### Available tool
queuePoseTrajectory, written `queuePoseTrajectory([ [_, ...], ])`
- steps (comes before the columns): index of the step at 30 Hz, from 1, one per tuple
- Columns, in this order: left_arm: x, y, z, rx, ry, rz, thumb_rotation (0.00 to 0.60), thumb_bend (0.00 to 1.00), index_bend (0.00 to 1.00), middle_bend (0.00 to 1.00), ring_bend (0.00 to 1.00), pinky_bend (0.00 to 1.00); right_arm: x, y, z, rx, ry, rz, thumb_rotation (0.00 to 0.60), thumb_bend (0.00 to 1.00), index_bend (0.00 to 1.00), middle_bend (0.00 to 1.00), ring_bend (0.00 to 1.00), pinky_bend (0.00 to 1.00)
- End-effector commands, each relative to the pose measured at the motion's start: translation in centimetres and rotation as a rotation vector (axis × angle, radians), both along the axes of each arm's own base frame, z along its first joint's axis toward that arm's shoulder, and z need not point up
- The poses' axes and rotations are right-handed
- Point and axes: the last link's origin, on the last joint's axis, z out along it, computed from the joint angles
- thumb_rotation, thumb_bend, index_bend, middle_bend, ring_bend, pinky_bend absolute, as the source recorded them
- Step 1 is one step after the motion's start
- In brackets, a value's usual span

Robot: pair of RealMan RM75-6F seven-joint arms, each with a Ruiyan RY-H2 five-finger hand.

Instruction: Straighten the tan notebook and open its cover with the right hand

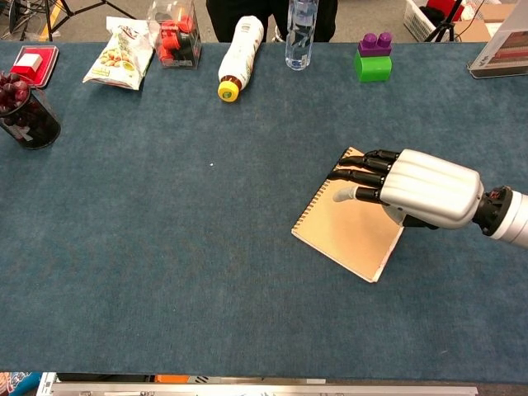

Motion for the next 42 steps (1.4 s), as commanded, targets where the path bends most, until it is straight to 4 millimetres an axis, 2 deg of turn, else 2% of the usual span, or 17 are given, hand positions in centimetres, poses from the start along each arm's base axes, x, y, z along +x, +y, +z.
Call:
queuePoseTrajectory([
  [1, 0.0, 0.0, 0.0, 0.000, -0.001, 0.002, 0.600, 0.17, 0.40, 0.39, 0.46, 0.40, 0.1, -0.2, -0.4, 0.006, -0.013, 0.005, 0.600, 0.94, 0.25, 0.15, 0.10, 0.23],
  [6, 0.0, 0.0, 0.0, 0.001, -0.001, 0.003, 0.600, 0.17, 0.40, 0.39, 0.46, 0.40, 0.3, -0.7, -0.9, 0.010, -0.023, -0.003, 0.600, 1.00, 0.25, 0.15, 0.10, 0.23],
  [16, -0.1, 0.0, 0.0, -0.001, -0.002, 0.007, 0.600, 0.17, 0.40, 0.39, 0.46, 0.40, 1.2, -1.3, -2.0, 0.030, -0.021, -0.035, 0.600, 1.00, 0.24, 0.15, 0.10, 0.23],
  [42, 0.0, 0.0, 0.7, 0.017, -0.021, 0.015, 0.600, 0.17, 0.40, 0.39, 0.46, 0.40, 1.2, -1.3, -5.8, 0.088, -0.017, -0.111, 0.600, 1.00, 0.24, 0.16, 0.10, 0.23],
])
